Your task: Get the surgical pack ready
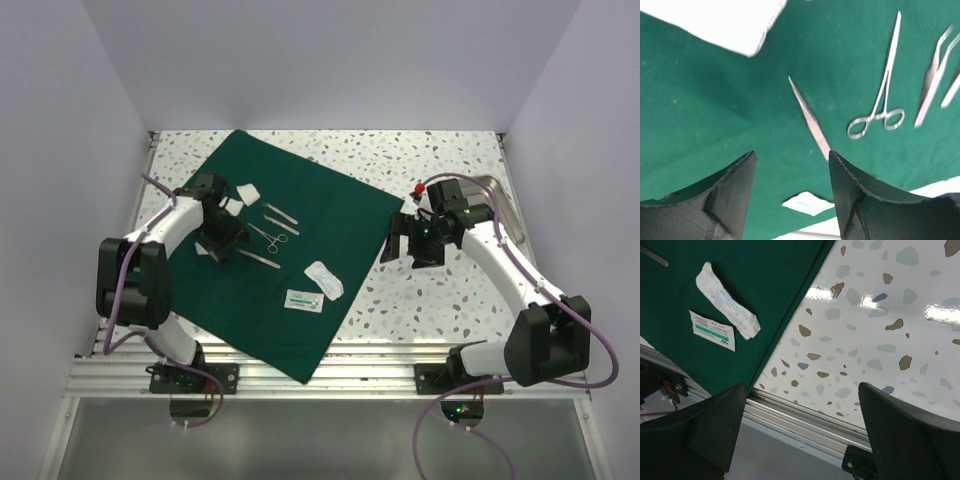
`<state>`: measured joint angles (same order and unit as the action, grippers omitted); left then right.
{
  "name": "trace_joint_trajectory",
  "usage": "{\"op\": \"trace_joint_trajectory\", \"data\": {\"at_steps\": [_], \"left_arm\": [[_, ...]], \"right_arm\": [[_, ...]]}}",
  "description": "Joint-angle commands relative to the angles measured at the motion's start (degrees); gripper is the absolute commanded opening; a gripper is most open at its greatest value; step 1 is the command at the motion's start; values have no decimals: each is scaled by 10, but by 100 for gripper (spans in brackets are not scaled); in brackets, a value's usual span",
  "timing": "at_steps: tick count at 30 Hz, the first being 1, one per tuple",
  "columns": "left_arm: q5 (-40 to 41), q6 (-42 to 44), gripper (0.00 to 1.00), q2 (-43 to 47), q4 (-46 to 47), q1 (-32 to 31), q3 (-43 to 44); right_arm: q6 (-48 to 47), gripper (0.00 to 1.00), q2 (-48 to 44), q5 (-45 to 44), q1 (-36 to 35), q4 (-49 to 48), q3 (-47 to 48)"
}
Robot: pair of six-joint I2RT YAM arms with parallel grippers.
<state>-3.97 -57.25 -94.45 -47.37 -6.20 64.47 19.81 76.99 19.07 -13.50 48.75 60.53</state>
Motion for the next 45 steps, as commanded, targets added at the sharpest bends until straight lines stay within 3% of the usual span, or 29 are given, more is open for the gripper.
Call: {"op": "trace_joint_trajectory", "data": {"at_steps": [1, 24, 26, 29, 30, 31, 32, 37, 41, 45], "left_arm": [[33, -36, 63, -31, -9, -6, 30], [38, -54, 47, -147, -30, -10, 103], [38, -49, 40, -150, -30, -10, 102], [51, -40, 17, -143, -32, -14, 105], [52, -36, 17, -139, -33, -14, 108], [53, -24, 4, -136, -37, -15, 117], [58, -18, 0, -132, -48, -20, 123], [52, 59, 0, -72, -50, -55, 137], [-70, 129, 0, -6, 44, -93, 104], [-196, 131, 0, 72, 150, -116, 26]], "right_arm": [[-10, 97, 7, 14, -2, -6, 23], [-19, 98, 4, -3, -3, 6, 17], [-20, 98, 4, -2, -3, 5, 16], [-19, 98, 7, -2, -2, 3, 17], [-20, 98, 8, -2, -2, 2, 20], [-22, 97, 9, -2, -2, 4, 22], [-24, 96, 8, -1, -3, 4, 30], [-35, 92, 20, 45, -24, -20, 49], [-34, 83, 48, 140, -81, -76, 71], [-22, 75, 84, 226, -177, -162, 99]]}}
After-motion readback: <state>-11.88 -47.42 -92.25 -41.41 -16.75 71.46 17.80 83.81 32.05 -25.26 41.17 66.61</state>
